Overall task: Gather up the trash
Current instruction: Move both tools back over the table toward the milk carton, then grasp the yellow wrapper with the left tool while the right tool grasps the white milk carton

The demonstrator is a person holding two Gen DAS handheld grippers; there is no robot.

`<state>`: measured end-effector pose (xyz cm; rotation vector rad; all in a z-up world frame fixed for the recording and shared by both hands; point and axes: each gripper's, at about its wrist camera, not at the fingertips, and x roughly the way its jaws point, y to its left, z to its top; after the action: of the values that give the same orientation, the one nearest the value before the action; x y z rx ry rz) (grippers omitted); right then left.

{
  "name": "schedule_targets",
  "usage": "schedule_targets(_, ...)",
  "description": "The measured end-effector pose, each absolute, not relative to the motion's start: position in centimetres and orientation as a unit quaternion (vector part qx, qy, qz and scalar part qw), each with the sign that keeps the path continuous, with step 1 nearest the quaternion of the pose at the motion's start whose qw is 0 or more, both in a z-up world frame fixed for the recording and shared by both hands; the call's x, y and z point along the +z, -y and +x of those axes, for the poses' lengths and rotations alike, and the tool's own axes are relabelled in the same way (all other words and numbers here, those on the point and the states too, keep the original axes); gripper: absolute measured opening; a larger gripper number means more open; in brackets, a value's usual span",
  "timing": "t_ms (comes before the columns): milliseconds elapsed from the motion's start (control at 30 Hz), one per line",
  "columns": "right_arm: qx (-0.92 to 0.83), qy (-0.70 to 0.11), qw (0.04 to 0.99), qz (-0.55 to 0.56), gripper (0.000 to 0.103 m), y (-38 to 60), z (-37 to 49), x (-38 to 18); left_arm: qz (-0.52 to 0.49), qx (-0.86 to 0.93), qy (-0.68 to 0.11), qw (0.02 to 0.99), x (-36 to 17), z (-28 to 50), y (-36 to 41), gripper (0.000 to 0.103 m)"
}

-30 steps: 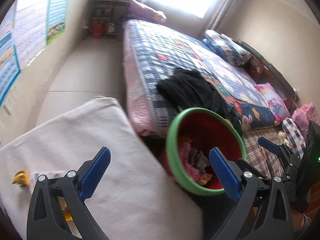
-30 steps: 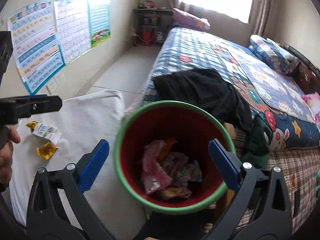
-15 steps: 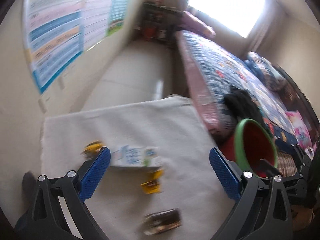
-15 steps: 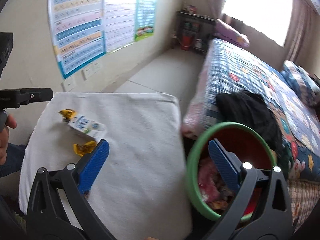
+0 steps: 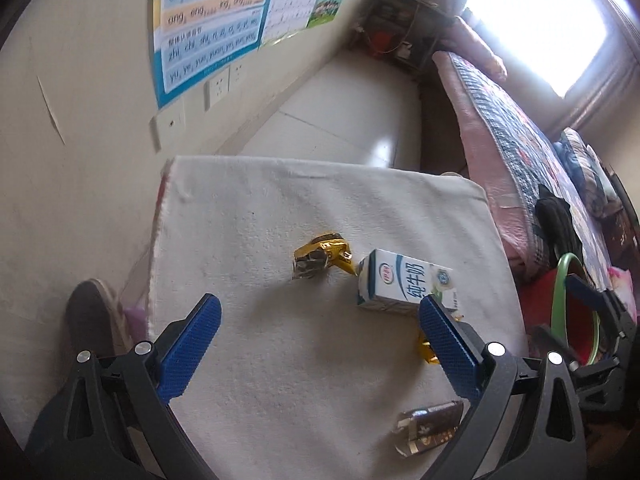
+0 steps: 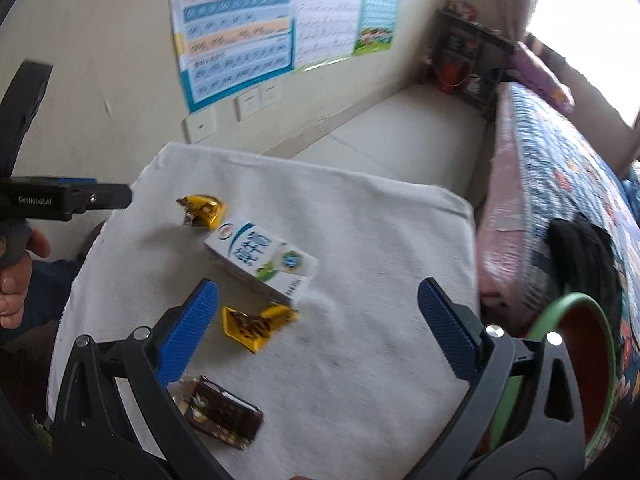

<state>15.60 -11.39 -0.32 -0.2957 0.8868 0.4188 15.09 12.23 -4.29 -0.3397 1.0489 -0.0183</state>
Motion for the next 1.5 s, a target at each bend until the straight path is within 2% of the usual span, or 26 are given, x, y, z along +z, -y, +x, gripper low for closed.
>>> schedule_targets(267, 0.240, -0.439, 0.844, -0.192, 0.098, 7.5, 17.9, -3.9, -0.138, -0.008, -0.526, 0.839, -7.7, 18.8, -11.0, 0.093)
schedule_targets(400, 0.260, -0.453, 0.829, -0.203, 0.098, 6.5, 19.5, -5.9, -0.140, 0.003, -0.541, 0.830, -9.7, 20.2, -11.2, 0.085)
schedule_targets(700, 0.319, -0.458, 0.790, -0.254, 0.098, 4.4, 21.7, -9.0, -0.172, 0.010, -0.553, 0.816, -12.8, 22.4, -11.5, 0.084)
schedule_targets(867, 0.350, -0.464, 0.771, -0.260, 0.098, 3.6, 22.3, -10.1, -0.180, -0.001, -0.550, 0.816, -13.7, 22.8, -10.9, 0.071)
schedule_targets(900, 0.354, -0.464, 0.770, -0.258, 0.096, 3.5, 22.4, -10.2, -0.181, -0.006, -0.549, 0.816, -13.7, 22.9, -10.7, 0.065)
schedule_targets(967, 0.360, -0.468, 0.768, -0.248, 0.085, 3.6, 22.8, -10.3, -0.181, -0.017, -0.551, 0.815, -13.6, 23.1, -10.2, 0.056)
schedule_targets(1000, 0.364, -0.474, 0.764, -0.242, 0.074, 3.8, 23.0, -10.5, -0.180, -0.022, -0.551, 0.814, -13.7, 23.1, -9.9, 0.050)
schedule_targets(1033, 0.366, -0.479, 0.762, -0.237, 0.073, 3.8, 23.2, -10.6, -0.180, -0.026, -0.552, 0.814, -13.7, 23.1, -9.7, 0.044)
schedule_targets(1133, 0.368, -0.477, 0.763, -0.235, 0.068, 4.1, 23.3, -10.4, -0.181, -0.032, -0.551, 0.814, -13.4, 23.0, -9.3, 0.035)
schedule_targets(1300, 0.358, -0.472, 0.773, -0.225, 0.058, 5.0, 23.4, -9.4, -0.197, -0.031, -0.542, 0.816, -12.8, 22.6, -9.8, 0.029)
schedule_targets(1500, 0.318, -0.457, 0.806, -0.199, 0.057, 7.2, 23.2, -6.7, -0.209, -0.028, -0.516, 0.830, -10.2, 22.2, -10.0, 0.029)
